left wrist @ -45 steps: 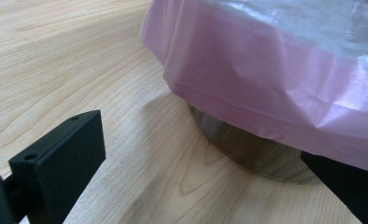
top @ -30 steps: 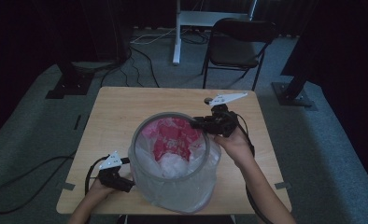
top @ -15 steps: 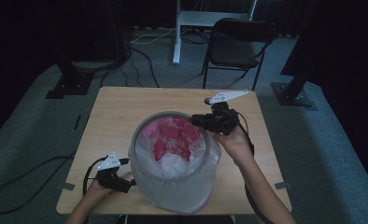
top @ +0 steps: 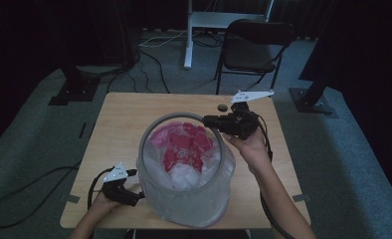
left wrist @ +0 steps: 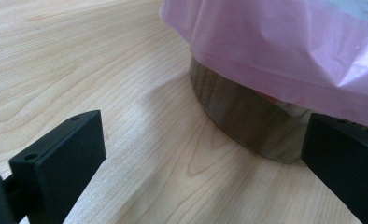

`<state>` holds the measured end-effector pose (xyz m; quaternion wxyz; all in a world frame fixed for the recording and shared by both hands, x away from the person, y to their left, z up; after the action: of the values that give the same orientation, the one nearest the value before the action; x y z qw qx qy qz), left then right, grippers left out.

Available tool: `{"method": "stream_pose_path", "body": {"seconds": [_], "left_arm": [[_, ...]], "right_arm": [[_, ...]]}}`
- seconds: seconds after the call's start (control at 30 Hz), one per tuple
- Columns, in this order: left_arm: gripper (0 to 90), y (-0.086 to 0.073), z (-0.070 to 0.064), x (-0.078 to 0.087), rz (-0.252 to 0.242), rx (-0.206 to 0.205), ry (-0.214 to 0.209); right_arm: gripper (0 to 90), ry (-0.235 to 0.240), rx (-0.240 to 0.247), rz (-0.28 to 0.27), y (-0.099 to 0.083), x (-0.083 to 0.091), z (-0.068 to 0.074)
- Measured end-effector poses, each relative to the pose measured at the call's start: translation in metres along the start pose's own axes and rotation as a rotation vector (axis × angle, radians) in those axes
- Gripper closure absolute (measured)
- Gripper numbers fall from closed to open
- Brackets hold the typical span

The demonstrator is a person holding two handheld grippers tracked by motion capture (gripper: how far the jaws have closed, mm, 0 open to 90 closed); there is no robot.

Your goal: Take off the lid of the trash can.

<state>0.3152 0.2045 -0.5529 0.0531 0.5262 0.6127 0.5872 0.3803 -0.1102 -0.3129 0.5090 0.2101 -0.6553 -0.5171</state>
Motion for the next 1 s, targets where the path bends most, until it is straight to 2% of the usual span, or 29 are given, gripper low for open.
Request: {"method": "stream_pose_path", "body": {"seconds": [0.27,0.37,0.57,0.8,1.0], "left_arm": [[0.0,0.0,0.0,0.001,-0.003,0.005,0.0],[0.0,0.0,0.001,0.0,-0.001,0.007,-0.003],[0.0,0.0,0.001,0.0,0.0,0.007,-0.002],[0.0,-0.001,0.002,0.0,0.002,0.009,0.001],[0.0,-0.001,0.002,-0.001,0.005,0.004,0.002]], "right_arm": [[83.6,-0.002,-0.016,-0.046,0.004,0.012,-0.003],[83.8,0.019,-0.036,-0.072,0.005,0.019,-0.005],[83.8,-0.014,-0.038,-0.086,0.006,0.033,-0.009],[83.8,-0.037,-0.076,-0.12,0.002,0.054,-0.022],[83.9,-0.084,-0.103,-0.149,-0.001,0.078,-0.034]]}}
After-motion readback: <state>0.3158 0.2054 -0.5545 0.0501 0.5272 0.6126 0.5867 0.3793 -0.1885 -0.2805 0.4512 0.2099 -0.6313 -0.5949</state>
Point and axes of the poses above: each handheld gripper's, and its own axes: x roughly backward along the jaws, y roughly out of its top, z roughly to its left, the point moved 5 cm from there along -x, roughly forward along the jaws, and after that the axes turned 12 degrees about x, right-handed, at the moved point
